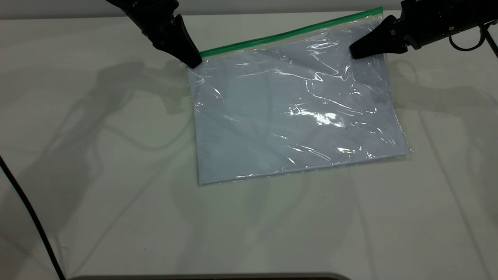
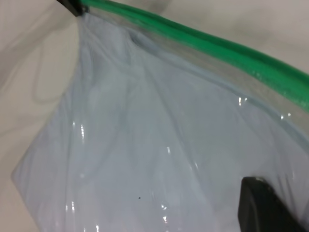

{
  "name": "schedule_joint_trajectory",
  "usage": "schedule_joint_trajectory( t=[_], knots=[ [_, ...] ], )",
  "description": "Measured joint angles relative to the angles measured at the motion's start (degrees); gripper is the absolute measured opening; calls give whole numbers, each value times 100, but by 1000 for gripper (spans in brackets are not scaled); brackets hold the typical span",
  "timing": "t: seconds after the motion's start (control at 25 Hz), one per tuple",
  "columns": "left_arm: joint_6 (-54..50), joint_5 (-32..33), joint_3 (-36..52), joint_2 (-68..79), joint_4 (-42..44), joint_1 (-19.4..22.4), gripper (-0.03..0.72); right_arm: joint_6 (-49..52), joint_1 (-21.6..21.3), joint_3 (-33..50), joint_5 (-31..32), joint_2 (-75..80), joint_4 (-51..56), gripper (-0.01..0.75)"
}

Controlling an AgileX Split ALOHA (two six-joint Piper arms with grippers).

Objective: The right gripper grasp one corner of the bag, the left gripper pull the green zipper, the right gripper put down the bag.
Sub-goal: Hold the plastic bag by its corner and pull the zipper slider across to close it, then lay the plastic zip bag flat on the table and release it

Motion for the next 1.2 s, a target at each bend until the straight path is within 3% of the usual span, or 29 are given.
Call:
schedule_joint_trajectory(
  t=[0.2,0.6,1.0,1.2],
  knots=[
    [162,-328,0,0,-571,-76,96,42,-48,0,-16,0,-98,36],
    [452,-1102,0,0,-807,-526,317,173,417,0,-99,0,-474,36],
    [465,-1403,0,0,-799,-538,336,511,423,0,-274,0,-470,36],
    [-508,-1393,0,-10,-731,-538,336,858,423,0,-478,0,-476,81]
  ],
)
